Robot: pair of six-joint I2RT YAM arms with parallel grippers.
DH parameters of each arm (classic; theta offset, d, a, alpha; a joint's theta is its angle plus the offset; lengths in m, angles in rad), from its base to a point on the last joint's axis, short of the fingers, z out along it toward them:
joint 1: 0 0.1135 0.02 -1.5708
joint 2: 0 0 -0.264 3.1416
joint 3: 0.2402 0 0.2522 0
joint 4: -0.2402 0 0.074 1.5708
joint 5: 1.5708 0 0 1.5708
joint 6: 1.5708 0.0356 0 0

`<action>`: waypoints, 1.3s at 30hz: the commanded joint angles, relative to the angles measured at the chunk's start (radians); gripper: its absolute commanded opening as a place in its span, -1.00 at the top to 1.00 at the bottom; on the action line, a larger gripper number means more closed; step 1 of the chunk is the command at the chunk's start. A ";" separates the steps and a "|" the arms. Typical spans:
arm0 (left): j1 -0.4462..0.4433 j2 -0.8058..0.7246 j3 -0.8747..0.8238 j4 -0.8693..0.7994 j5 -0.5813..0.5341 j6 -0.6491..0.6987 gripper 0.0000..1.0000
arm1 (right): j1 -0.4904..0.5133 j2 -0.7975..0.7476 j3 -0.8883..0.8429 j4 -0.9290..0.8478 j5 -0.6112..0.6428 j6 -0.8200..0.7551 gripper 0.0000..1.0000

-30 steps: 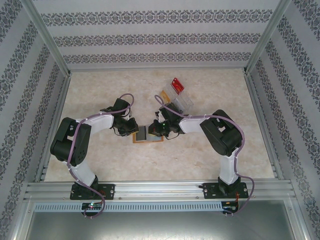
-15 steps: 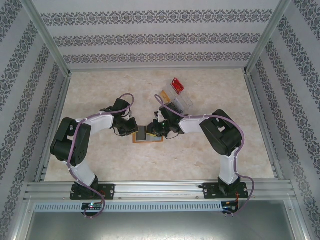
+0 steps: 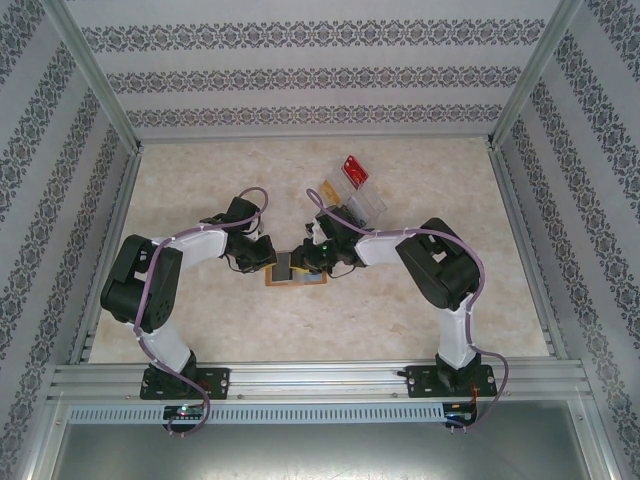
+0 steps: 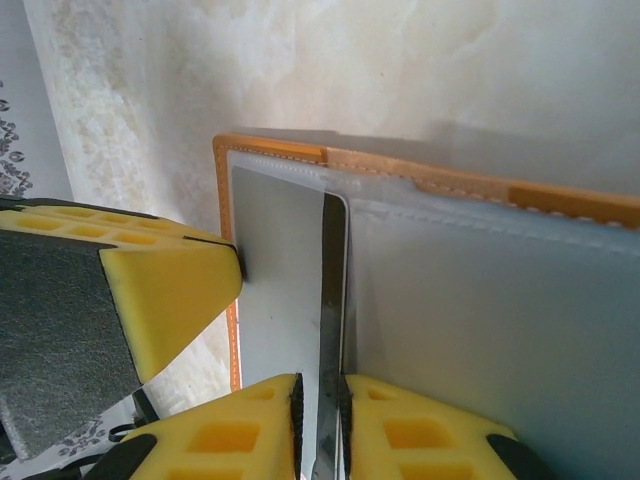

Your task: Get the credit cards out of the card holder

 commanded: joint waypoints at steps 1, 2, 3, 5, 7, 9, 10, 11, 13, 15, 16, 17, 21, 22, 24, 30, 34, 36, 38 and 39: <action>-0.009 0.019 -0.034 -0.005 -0.006 0.002 0.79 | 0.017 0.028 0.025 -0.001 -0.016 0.012 0.61; -0.009 0.020 -0.036 -0.004 -0.005 0.001 0.79 | 0.018 0.030 0.028 -0.004 -0.017 0.011 0.61; -0.008 0.020 -0.038 -0.002 -0.005 0.000 0.79 | 0.018 0.031 0.031 -0.008 -0.015 0.011 0.61; -0.008 0.019 -0.040 0.001 -0.005 -0.001 0.79 | 0.018 0.030 0.035 -0.024 -0.002 0.011 0.60; -0.009 0.019 -0.043 0.003 -0.004 -0.003 0.79 | 0.019 0.034 0.045 -0.054 0.013 0.004 0.60; -0.008 0.019 -0.046 0.007 0.000 -0.004 0.79 | 0.021 0.038 0.045 -0.045 0.009 0.008 0.60; -0.009 0.018 -0.048 0.009 0.001 -0.006 0.79 | 0.020 0.040 0.044 -0.028 -0.001 0.016 0.61; -0.008 0.018 -0.049 0.011 0.001 -0.006 0.79 | 0.022 0.042 0.045 -0.015 -0.011 0.020 0.62; -0.008 0.018 -0.054 0.017 0.007 -0.009 0.79 | 0.025 0.047 0.054 -0.009 -0.020 0.030 0.62; -0.008 0.018 -0.061 0.029 0.017 -0.016 0.79 | 0.029 0.051 0.068 -0.011 -0.023 0.029 0.62; -0.008 0.018 -0.066 0.037 0.020 -0.019 0.79 | 0.033 0.054 0.078 -0.021 -0.021 0.029 0.62; -0.009 0.016 -0.072 0.043 0.024 -0.024 0.79 | 0.035 0.058 0.087 -0.030 -0.017 0.027 0.62; -0.018 0.010 -0.096 0.056 0.014 -0.041 0.79 | 0.039 0.070 0.110 -0.057 0.008 0.023 0.64; -0.022 0.009 -0.105 0.065 0.015 -0.046 0.79 | 0.039 0.075 0.113 -0.057 0.012 0.024 0.67; -0.026 0.010 -0.121 0.082 0.022 -0.055 0.79 | 0.039 0.081 0.119 -0.059 0.016 0.026 0.70; -0.030 -0.006 -0.135 0.086 0.019 -0.057 0.79 | 0.037 0.062 0.106 -0.045 0.019 0.031 0.98; -0.030 -0.032 -0.080 0.030 -0.002 -0.028 0.68 | 0.020 0.013 0.065 -0.044 0.022 0.019 1.00; -0.028 -0.048 -0.051 0.011 -0.004 -0.017 0.56 | 0.008 -0.011 0.036 -0.039 0.020 0.016 1.00; -0.028 -0.070 -0.026 -0.003 -0.007 -0.010 0.45 | -0.002 -0.034 0.012 -0.042 0.022 0.010 1.00; -0.027 -0.078 -0.015 -0.008 -0.006 -0.008 0.41 | -0.007 -0.041 0.006 -0.044 0.021 0.008 1.00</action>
